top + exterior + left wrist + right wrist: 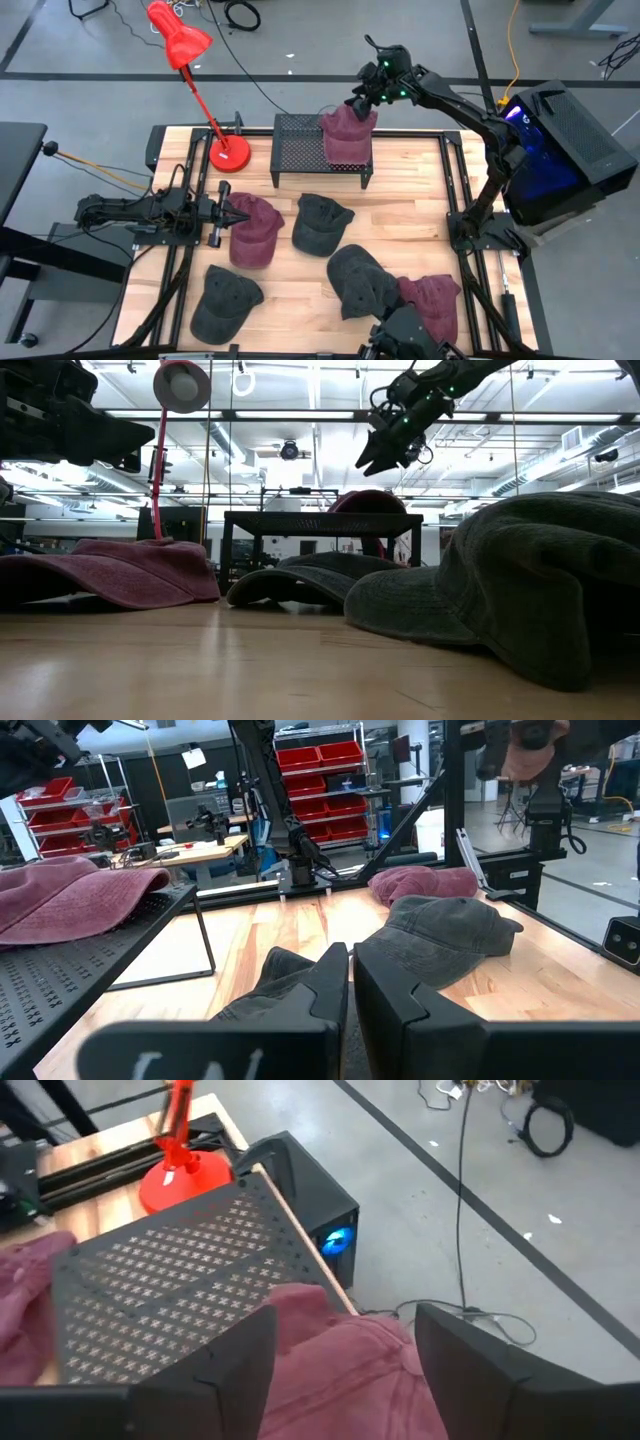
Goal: Pick & Place hat
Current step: Put the top right red cap on the shelf, then stack the bottom red cap on top of the red cap on the shelf
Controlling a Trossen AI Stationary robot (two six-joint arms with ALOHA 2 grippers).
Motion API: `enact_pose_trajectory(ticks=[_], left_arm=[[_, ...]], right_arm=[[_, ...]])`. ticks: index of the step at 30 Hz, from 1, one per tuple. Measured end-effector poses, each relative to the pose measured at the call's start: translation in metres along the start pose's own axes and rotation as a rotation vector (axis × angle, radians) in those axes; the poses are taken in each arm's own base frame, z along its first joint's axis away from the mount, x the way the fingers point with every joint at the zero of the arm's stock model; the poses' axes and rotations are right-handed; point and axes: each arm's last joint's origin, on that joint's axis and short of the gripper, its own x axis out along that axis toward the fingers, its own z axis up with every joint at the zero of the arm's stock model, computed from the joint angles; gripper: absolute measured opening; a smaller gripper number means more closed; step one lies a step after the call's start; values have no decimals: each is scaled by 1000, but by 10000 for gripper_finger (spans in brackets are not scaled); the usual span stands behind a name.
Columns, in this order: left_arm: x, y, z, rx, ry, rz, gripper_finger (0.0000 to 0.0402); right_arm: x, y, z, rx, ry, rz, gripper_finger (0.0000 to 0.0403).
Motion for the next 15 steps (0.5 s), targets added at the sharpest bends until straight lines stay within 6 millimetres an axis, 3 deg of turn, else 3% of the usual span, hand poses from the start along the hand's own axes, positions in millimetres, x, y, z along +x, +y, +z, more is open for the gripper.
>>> enact_pose_trajectory(ticks=[9,15], left_arm=[[0,0,0,0,0,0,28],[0,0,0,0,0,0,28]], right_arm=[[-41,32,17,-64,-93,49,239],[-65,64,14,-101,-49,178,238]])
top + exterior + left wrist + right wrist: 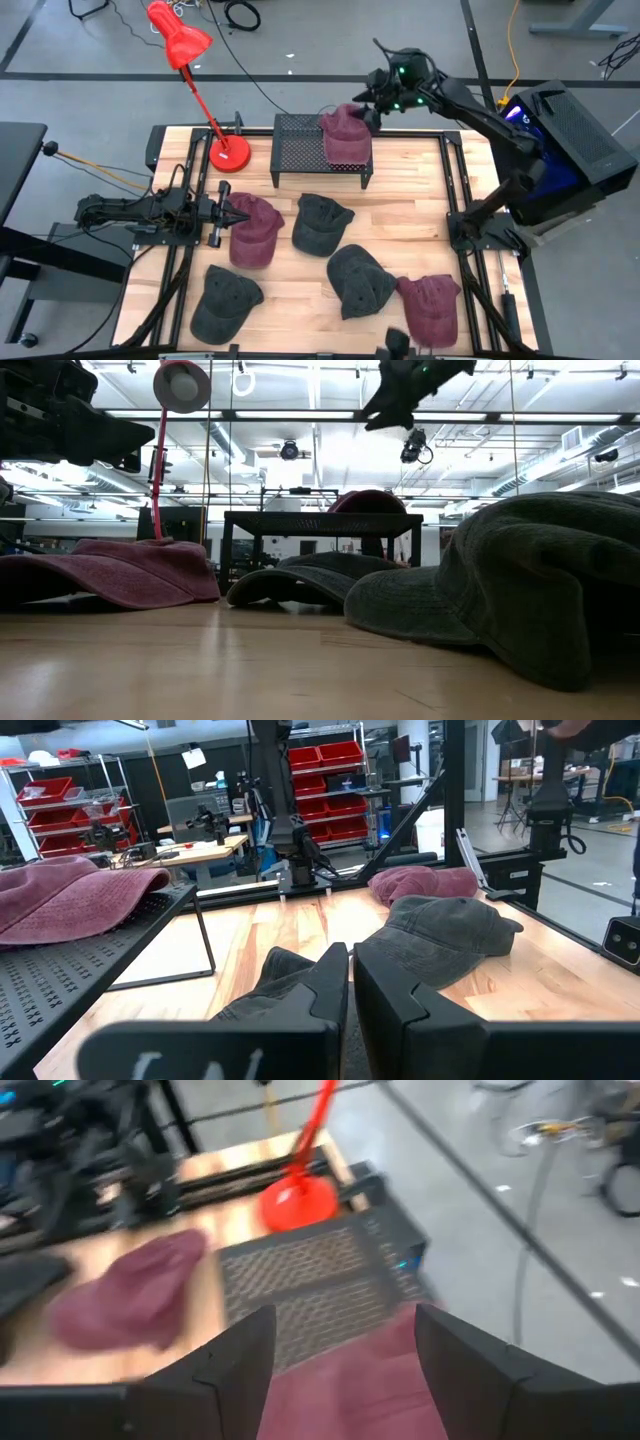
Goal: Pick & Place hat
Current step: Stack the bottom red cap on top of the red cap on the shelf
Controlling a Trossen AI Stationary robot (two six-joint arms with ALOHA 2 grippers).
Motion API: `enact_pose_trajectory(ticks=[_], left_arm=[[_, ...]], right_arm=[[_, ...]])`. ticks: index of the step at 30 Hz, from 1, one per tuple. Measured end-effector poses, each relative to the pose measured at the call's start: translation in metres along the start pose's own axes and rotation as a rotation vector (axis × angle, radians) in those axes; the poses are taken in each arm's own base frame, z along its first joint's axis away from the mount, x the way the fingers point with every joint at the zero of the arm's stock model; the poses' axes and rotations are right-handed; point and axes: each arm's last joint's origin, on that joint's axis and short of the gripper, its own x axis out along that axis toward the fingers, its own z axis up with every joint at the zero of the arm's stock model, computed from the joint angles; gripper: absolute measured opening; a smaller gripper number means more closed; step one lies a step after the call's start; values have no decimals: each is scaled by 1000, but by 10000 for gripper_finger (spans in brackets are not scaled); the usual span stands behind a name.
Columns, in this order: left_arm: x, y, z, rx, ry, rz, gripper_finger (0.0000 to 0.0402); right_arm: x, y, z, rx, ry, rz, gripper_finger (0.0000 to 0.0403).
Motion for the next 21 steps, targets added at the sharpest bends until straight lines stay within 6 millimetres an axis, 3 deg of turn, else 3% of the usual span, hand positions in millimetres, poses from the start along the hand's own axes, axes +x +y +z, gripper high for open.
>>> enact_pose_trajectory(ticks=[12,21], left_arm=[[0,0,0,0,0,0,28],[0,0,0,0,0,0,28]], right_arm=[[-15,77,-20,-133,234,215,237],[-5,136,-69,-216,384,391,237]])
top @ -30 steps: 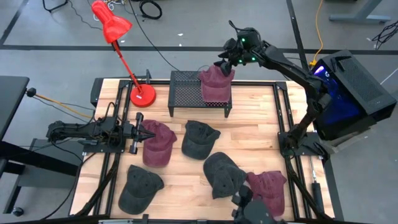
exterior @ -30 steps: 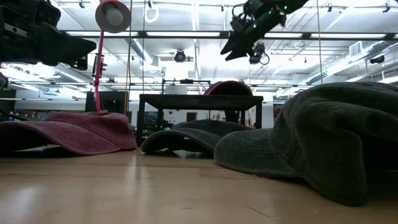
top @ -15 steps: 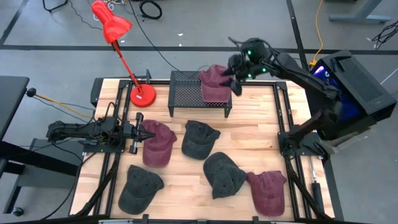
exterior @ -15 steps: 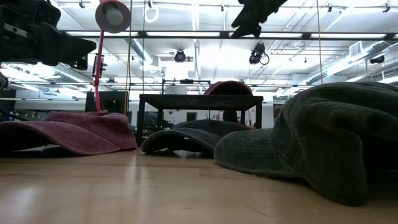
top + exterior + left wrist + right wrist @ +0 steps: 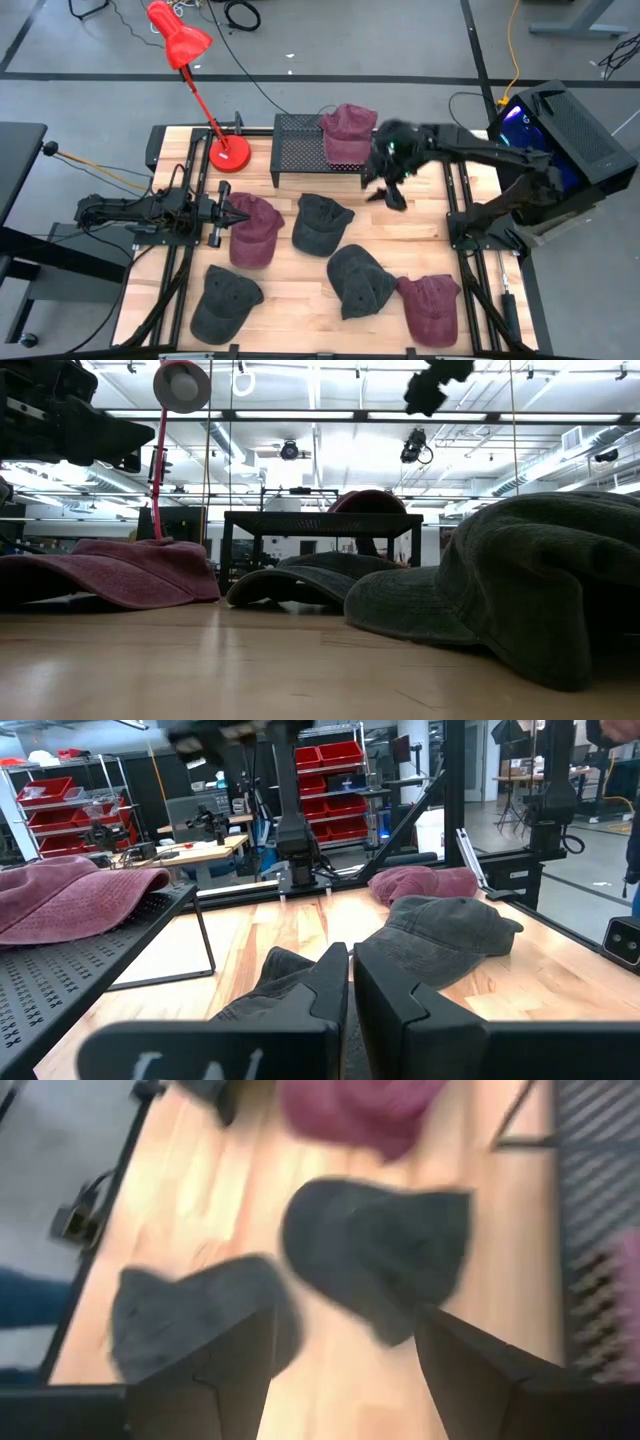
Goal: Pick & Place hat
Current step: Stack the bottom red cap on top of the red cap on the shelf
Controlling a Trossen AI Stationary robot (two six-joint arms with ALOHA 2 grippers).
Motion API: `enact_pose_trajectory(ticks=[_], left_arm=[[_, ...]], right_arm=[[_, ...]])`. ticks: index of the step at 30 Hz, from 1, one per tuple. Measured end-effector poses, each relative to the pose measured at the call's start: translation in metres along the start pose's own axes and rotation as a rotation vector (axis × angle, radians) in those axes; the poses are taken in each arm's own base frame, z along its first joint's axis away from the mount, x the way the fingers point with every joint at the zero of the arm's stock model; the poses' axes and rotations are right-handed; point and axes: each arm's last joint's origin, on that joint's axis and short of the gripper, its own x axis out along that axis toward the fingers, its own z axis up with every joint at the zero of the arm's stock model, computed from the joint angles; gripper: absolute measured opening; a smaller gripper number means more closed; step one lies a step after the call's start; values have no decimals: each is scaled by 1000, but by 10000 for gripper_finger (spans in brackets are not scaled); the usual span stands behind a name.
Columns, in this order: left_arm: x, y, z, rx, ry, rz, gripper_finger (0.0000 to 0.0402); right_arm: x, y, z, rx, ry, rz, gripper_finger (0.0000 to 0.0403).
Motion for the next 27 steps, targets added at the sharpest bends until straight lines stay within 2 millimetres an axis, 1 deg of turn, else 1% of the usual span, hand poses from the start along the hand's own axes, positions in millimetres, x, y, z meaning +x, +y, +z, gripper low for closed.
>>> enact_pose_trajectory(ticks=[6,11,13,20,23,27], left_arm=[[0,0,0,0,0,0,28],[0,0,0,0,0,0,28],[0,0,0,0,0,0,28],[0,0,0,0,0,0,28],[0,0,0,0,0,0,28],[0,0,0,0,0,0,28]], right_arm=[[20,34,-26,-36,75,90,237],[27,58,-45,-93,125,151,237],[27,65,-51,-86,151,168,237],[35,75,-77,34,321,240,237],[44,76,-90,80,380,252,237],[58,75,-109,95,455,254,237]])
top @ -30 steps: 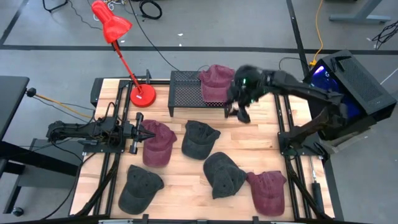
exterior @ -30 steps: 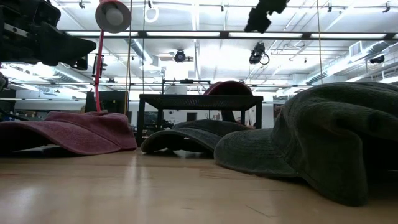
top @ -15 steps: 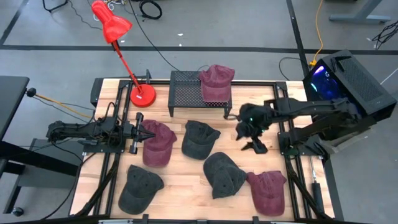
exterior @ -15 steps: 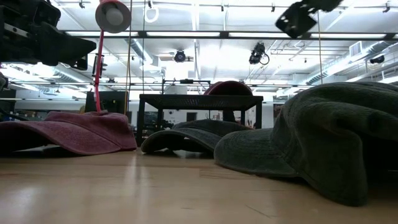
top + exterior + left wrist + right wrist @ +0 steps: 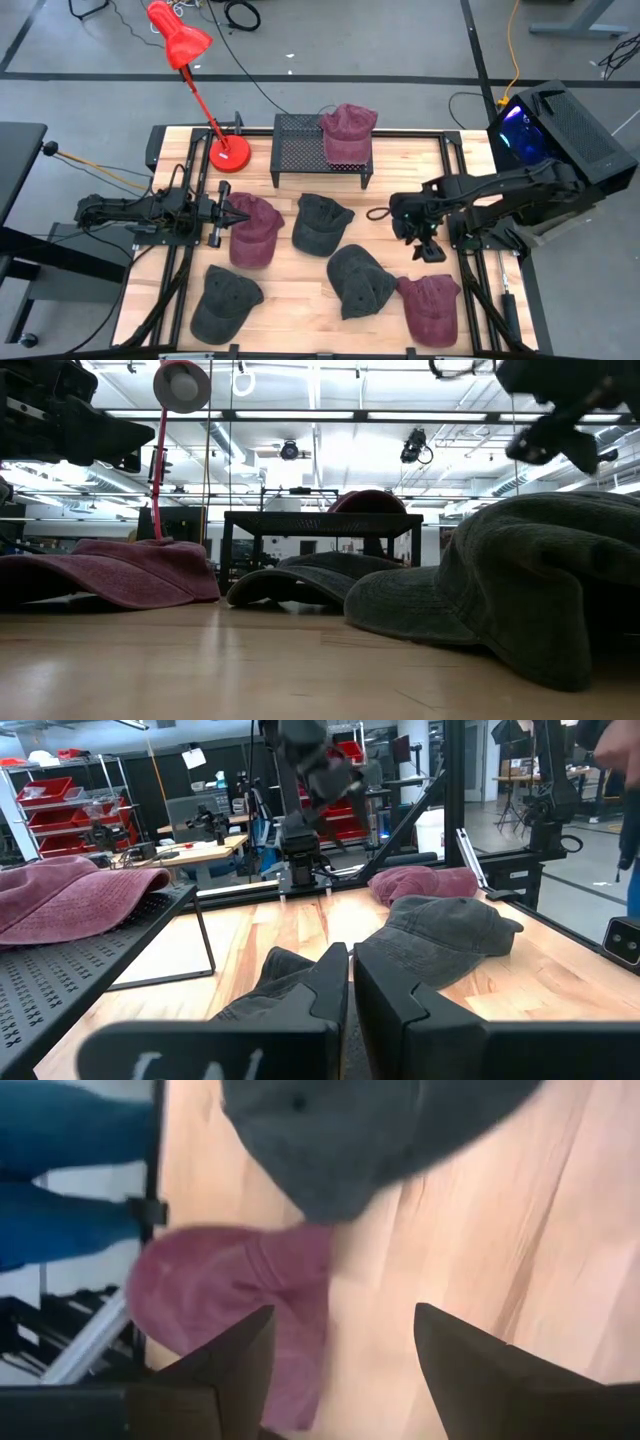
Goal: Pick & Place hat
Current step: Stack the bottom red cap on top of the red cap on the shelf
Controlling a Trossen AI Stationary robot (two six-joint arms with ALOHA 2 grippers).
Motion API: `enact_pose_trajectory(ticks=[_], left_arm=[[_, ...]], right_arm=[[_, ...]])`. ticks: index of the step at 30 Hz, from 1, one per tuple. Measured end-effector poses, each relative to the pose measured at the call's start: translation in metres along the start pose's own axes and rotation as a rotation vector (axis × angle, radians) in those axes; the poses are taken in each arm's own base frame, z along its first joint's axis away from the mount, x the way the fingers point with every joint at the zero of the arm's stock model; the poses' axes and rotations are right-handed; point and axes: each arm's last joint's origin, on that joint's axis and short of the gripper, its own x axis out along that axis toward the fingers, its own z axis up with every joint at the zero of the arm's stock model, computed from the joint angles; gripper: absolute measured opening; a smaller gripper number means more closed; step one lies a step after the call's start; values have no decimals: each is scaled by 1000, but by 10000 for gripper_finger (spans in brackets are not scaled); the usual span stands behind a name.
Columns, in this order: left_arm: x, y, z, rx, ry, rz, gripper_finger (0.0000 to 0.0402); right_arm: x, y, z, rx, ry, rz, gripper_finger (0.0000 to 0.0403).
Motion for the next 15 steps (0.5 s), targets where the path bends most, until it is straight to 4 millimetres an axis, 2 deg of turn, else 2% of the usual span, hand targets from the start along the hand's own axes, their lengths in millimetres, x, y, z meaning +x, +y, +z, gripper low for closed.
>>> enact_pose_trajectory(ticks=[9,15], left_arm=[[0,0,0,0,0,0,28],[0,0,0,0,0,-1,28]], right_arm=[[40,-7,-22,95,106,92,237],[58,-2,-28,76,108,125,237]])
